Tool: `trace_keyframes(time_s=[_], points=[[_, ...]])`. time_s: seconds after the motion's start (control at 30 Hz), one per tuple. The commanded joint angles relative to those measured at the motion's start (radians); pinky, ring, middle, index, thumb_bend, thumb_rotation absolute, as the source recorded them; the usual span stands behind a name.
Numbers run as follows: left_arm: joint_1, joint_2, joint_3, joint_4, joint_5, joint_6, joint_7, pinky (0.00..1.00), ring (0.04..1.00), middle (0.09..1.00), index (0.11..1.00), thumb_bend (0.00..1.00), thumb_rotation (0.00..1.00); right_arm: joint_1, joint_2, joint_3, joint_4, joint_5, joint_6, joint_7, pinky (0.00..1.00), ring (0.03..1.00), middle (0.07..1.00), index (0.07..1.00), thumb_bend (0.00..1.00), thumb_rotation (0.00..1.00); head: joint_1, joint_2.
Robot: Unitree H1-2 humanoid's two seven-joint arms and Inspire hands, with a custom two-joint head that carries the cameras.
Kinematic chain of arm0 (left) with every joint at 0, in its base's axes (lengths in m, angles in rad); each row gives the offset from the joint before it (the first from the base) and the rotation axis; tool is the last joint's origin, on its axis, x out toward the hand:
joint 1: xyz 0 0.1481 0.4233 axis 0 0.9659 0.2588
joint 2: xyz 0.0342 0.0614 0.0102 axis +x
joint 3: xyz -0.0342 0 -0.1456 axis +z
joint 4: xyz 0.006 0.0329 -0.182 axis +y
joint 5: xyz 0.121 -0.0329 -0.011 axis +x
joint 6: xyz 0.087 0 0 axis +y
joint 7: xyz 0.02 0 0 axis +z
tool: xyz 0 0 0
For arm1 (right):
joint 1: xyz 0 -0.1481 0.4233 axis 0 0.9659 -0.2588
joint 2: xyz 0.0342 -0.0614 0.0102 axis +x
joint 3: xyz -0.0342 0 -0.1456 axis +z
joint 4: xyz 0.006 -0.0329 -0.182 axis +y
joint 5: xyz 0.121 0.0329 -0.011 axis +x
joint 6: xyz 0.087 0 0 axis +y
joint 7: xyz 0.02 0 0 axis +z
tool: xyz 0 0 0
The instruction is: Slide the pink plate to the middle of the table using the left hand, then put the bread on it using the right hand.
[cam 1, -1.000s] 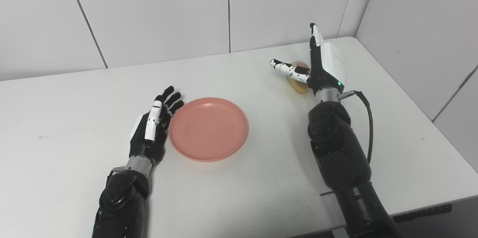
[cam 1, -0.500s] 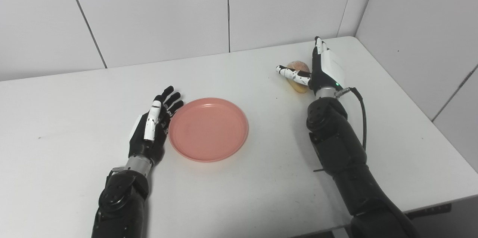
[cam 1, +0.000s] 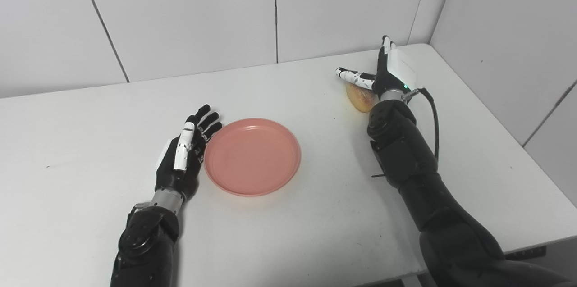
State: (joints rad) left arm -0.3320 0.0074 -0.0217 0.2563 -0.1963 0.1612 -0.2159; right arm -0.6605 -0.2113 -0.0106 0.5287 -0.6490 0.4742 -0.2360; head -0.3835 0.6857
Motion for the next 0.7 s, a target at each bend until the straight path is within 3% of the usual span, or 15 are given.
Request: trace_keyframes(time_s=[0.0,0.3,0.5,0.67], points=[[0.013,0.010,-0.004,0.007,0.011,0.030,0.003,0.90,0.900,0.911,0.895,0.34,1.00,-0.069,-0.013,0.008,-0.002,0.004,-0.006,-0.027,0.95,1.000,1.000,1.000,0.97,0.59,0.000,0.000],[0.013,0.011,-0.010,0.000,0.010,0.031,0.006,0.89,0.893,0.905,0.892,0.34,1.00,-0.075,0.000,0.018,0.037,0.010,-0.005,-0.016,0.95,1.000,1.000,1.000,1.00,0.61,0.005,0.010],[0.013,0.011,-0.012,-0.002,0.015,0.033,0.012,0.89,0.892,0.902,0.888,0.35,1.00,-0.070,-0.019,0.066,0.045,-0.003,-0.005,0.011,0.94,1.000,1.000,1.000,1.00,0.65,0.004,0.011],[0.010,0.014,-0.012,0.007,0.010,0.023,0.003,0.89,0.896,0.908,0.891,0.35,1.00,-0.070,-0.021,0.069,0.066,0.017,-0.005,0.019,0.91,0.987,0.995,0.990,1.00,0.62,0.001,0.012]])
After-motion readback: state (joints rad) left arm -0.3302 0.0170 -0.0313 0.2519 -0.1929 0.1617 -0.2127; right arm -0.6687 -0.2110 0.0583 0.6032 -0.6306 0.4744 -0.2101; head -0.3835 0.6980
